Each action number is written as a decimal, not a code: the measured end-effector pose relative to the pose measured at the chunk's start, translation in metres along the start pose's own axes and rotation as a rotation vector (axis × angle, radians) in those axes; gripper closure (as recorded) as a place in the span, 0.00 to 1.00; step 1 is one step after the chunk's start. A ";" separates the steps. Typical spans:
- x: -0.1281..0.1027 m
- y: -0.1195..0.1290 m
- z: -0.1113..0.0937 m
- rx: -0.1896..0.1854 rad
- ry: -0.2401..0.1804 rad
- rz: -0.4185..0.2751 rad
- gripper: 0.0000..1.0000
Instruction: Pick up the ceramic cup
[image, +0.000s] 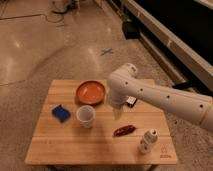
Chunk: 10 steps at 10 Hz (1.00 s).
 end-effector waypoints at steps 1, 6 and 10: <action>-0.010 -0.002 0.005 -0.004 -0.020 -0.024 0.35; -0.044 -0.021 0.007 0.013 -0.068 -0.121 0.35; -0.061 -0.023 0.020 -0.006 -0.075 -0.175 0.35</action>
